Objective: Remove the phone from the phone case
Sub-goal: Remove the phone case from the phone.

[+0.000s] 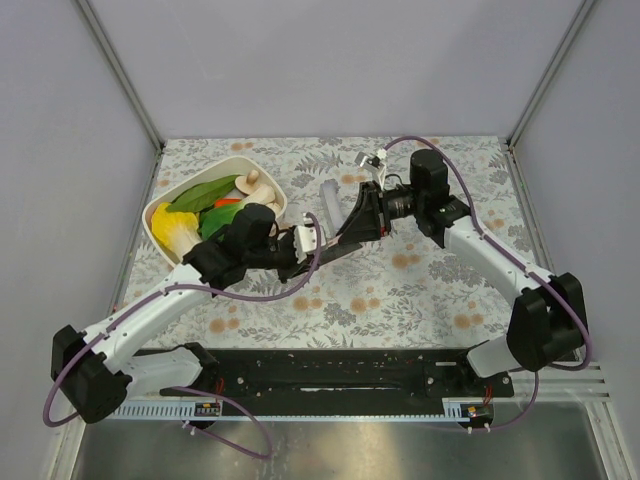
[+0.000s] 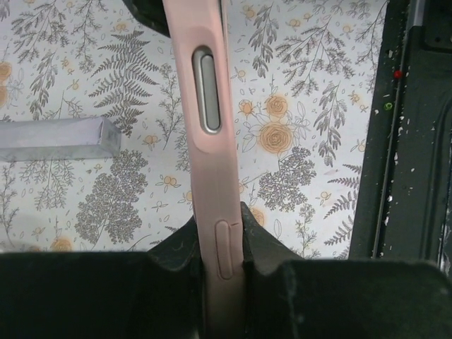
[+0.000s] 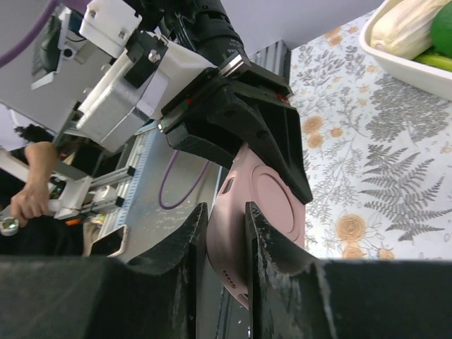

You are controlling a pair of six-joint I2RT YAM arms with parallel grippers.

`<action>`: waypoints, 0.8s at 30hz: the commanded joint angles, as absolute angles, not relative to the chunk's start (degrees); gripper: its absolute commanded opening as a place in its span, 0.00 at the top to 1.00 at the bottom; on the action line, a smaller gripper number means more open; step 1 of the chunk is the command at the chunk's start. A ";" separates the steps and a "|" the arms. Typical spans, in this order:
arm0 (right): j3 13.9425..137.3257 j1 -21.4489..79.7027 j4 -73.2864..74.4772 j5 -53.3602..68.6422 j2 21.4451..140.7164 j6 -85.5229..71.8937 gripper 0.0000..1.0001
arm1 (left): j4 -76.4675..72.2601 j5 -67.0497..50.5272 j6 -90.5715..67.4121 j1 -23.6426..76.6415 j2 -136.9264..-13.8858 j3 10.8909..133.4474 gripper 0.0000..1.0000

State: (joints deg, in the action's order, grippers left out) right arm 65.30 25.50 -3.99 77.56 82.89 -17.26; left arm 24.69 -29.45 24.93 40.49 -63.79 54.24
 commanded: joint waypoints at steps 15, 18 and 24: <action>64.25 27.25 -22.06 80.68 88.77 -40.08 1.00 | 23.90 -21.36 34.71 45.53 -64.07 60.29 1.00; 64.51 27.25 -22.06 81.03 89.64 -40.60 1.00 | 24.78 -20.13 35.51 46.05 -64.07 60.99 1.00; 63.81 27.25 -31.44 81.91 91.67 -49.11 1.00 | 26.10 -18.11 36.73 47.72 -64.25 61.96 1.00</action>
State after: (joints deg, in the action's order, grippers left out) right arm 63.07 25.61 -25.78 83.94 89.52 -36.56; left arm 31.83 -18.50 28.25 44.31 -63.99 57.65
